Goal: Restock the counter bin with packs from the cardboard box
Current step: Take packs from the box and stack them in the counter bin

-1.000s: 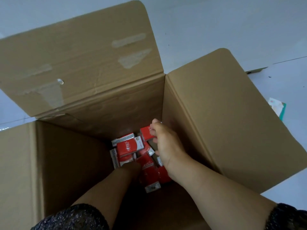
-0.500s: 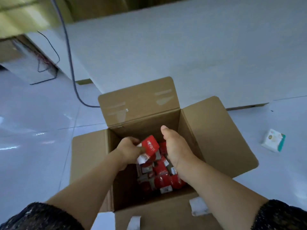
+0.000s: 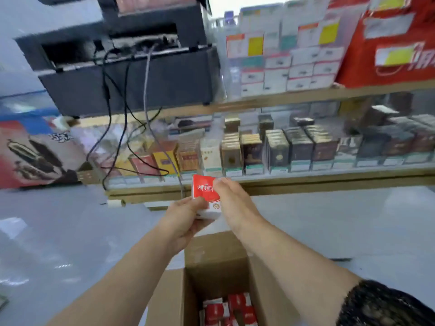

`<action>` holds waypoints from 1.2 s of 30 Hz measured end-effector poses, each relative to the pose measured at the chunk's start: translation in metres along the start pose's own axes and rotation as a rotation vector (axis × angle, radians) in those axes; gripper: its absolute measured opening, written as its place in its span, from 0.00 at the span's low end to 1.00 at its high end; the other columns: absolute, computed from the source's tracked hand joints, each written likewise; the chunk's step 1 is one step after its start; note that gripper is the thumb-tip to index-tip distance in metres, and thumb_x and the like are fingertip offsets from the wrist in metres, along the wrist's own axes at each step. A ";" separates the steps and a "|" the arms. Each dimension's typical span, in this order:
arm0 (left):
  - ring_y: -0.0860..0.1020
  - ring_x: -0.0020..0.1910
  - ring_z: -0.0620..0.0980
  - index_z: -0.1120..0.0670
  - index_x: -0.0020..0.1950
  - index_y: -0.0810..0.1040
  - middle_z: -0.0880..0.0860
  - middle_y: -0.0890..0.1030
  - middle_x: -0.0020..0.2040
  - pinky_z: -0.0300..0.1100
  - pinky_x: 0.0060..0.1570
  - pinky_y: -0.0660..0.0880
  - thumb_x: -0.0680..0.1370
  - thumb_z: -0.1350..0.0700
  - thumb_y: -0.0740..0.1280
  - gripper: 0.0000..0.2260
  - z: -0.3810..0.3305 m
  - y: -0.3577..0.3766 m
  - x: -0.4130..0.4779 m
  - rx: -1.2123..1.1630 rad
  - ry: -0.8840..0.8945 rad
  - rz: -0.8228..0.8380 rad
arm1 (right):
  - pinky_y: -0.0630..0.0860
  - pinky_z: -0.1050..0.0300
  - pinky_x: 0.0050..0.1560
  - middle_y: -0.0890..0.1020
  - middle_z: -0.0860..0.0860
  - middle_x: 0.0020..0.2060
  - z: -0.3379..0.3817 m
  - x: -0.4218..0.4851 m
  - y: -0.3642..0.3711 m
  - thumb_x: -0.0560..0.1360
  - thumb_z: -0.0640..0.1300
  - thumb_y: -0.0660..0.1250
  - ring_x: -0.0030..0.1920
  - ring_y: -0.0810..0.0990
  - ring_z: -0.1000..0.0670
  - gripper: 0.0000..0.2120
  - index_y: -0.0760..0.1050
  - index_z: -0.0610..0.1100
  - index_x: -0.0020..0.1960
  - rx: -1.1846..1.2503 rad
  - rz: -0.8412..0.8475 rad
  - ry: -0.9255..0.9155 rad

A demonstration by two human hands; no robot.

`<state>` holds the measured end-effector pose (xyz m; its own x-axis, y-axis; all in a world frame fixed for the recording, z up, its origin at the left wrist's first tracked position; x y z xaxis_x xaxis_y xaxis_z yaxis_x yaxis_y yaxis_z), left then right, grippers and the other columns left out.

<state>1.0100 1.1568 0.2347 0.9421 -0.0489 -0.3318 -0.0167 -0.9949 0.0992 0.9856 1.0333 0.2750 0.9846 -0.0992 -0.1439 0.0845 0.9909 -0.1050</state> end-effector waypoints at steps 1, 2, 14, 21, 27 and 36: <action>0.79 0.47 0.57 0.67 0.54 0.78 0.62 0.81 0.47 0.48 0.51 0.80 0.75 0.68 0.62 0.10 -0.027 0.006 -0.014 -0.025 0.025 -0.007 | 0.64 0.56 0.63 0.70 0.51 0.68 0.030 -0.009 -0.010 0.79 0.58 0.56 0.67 0.69 0.49 0.24 0.64 0.53 0.73 -0.005 -0.007 -0.036; 0.80 0.47 0.58 0.67 0.54 0.77 0.62 0.81 0.47 0.51 0.53 0.79 0.76 0.68 0.62 0.09 -0.054 0.014 -0.029 -0.043 0.049 0.000 | 0.65 0.55 0.64 0.70 0.52 0.68 0.061 -0.019 -0.020 0.78 0.59 0.56 0.67 0.69 0.49 0.24 0.63 0.53 0.73 -0.013 -0.012 -0.075; 0.80 0.42 0.59 0.64 0.53 0.78 0.65 0.82 0.46 0.47 0.40 0.80 0.75 0.65 0.63 0.08 -0.320 0.106 -0.184 -0.001 0.485 0.082 | 0.70 0.51 0.64 0.71 0.48 0.68 0.346 -0.117 -0.111 0.77 0.56 0.62 0.63 0.73 0.49 0.22 0.65 0.53 0.69 -0.111 -0.101 -0.429; 0.84 0.43 0.53 0.59 0.54 0.79 0.59 0.84 0.46 0.42 0.39 0.80 0.77 0.63 0.66 0.07 -0.397 0.149 -0.180 0.039 0.606 0.177 | 0.73 0.41 0.62 0.72 0.48 0.65 0.431 -0.095 -0.129 0.67 0.63 0.66 0.62 0.74 0.43 0.36 0.59 0.58 0.72 -0.183 -0.200 -0.453; 0.83 0.44 0.49 0.52 0.51 0.79 0.51 0.84 0.43 0.41 0.45 0.80 0.75 0.63 0.69 0.08 -0.435 0.159 -0.134 0.145 0.653 0.216 | 0.74 0.46 0.62 0.68 0.47 0.70 0.458 -0.030 -0.137 0.75 0.53 0.67 0.65 0.71 0.43 0.32 0.56 0.57 0.74 -0.241 -0.263 -0.419; 0.78 0.46 0.39 0.49 0.66 0.68 0.44 0.77 0.48 0.32 0.43 0.75 0.73 0.61 0.72 0.25 -0.447 0.150 -0.072 0.300 0.637 0.207 | 0.73 0.52 0.57 0.67 0.47 0.70 0.448 0.053 -0.141 0.75 0.47 0.68 0.65 0.70 0.43 0.33 0.57 0.52 0.75 -0.280 -0.343 -0.338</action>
<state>1.0888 1.0505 0.6927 0.9202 -0.2688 0.2845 -0.2204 -0.9565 -0.1909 1.0943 0.9296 0.7225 0.9060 -0.3316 0.2631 0.4105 0.8400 -0.3548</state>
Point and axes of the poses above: each hand's wrist, its own x-axis towards the middle knuckle, its own y-axis out of the palm, z = x × y, the point moved 10 cm from there along x, towards the middle knuckle
